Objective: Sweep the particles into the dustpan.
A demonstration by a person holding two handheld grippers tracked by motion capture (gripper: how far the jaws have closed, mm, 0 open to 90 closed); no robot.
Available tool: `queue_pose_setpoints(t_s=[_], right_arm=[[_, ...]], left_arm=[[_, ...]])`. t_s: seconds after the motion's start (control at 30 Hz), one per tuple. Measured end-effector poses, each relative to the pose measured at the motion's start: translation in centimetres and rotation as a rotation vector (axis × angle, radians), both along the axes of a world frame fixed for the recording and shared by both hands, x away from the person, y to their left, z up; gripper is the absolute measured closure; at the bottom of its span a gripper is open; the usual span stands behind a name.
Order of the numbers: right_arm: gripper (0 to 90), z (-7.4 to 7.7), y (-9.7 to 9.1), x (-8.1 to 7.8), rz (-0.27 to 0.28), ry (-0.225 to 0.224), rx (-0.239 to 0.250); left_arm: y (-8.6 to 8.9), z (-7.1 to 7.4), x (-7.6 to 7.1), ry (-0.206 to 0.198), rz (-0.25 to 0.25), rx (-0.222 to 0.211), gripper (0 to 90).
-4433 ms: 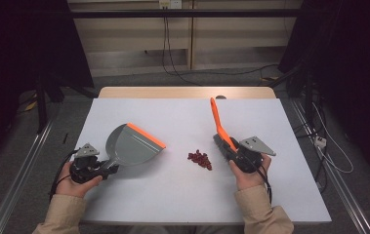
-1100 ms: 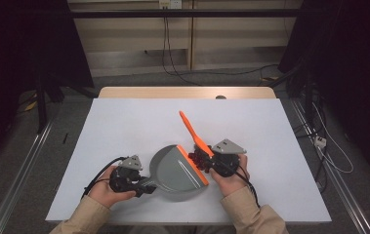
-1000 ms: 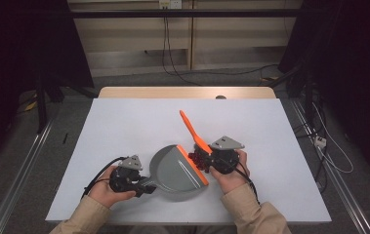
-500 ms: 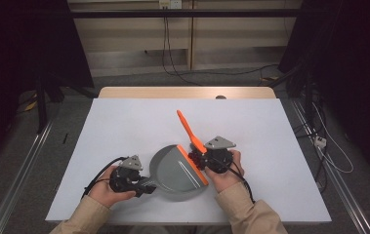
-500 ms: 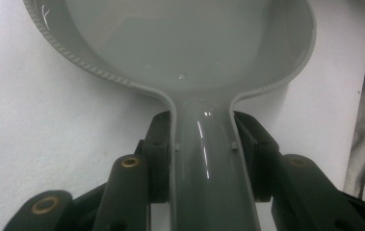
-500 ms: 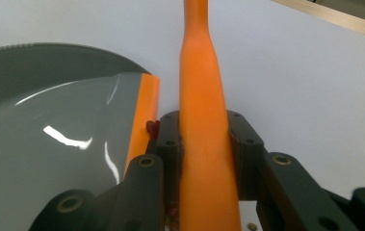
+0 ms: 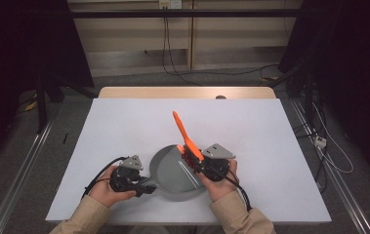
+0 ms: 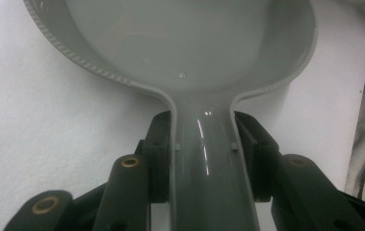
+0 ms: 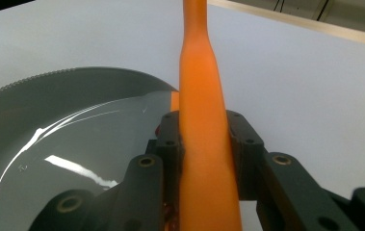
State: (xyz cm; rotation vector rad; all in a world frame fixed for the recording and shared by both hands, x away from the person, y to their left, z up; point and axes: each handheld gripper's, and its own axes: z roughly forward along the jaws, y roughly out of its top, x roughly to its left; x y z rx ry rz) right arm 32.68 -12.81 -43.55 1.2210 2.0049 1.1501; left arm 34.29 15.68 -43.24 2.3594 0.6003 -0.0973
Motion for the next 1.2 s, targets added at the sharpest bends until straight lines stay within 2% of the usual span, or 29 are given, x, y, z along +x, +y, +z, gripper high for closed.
queue_pose_setpoints(t_s=[0.27,0.43,0.53,0.57,0.63,0.7,0.77,0.9,1.07,1.2], right_arm=[[71.3,0.2,0.7,0.1,0.004,-0.003,0.016],[71.4,0.7,1.6,0.0,0.032,-0.012,0.01],[71.4,1.0,2.3,-0.1,0.059,-0.011,0.023],[71.4,1.1,2.4,-0.1,0.067,-0.011,0.026],[71.4,1.2,2.4,-0.1,0.076,0.003,0.064],[71.3,1.6,2.0,0.1,0.067,-0.027,0.053],[71.3,2.1,1.1,0.5,0.051,-0.028,0.071],[71.3,2.6,-0.7,1.7,0.014,-0.034,0.051],[71.3,1.6,-1.9,3.2,-0.017,-0.021,-0.05],[71.3,1.3,-2.9,3.6,-0.034,-0.024,-0.08]], left_arm=[[0.0,-0.1,0.0,0.008,0.009,0.002,62.4],[0.0,-0.2,0.0,0.008,0.009,0.003,62.4],[0.0,-0.2,0.0,0.0,0.009,0.017,62.4],[0.1,-0.2,0.0,0.003,0.008,0.01,62.4],[0.1,-0.3,0.0,0.007,0.01,0.009,62.4],[0.1,-0.3,0.0,0.005,0.011,0.014,62.4],[0.1,-0.4,0.0,0.007,0.006,0.013,62.4],[0.1,-0.5,0.0,0.013,0.011,0.011,62.4],[0.1,-0.5,0.0,0.013,0.013,0.02,62.4],[0.2,-0.5,0.1,0.021,0.008,0.01,62.4]])
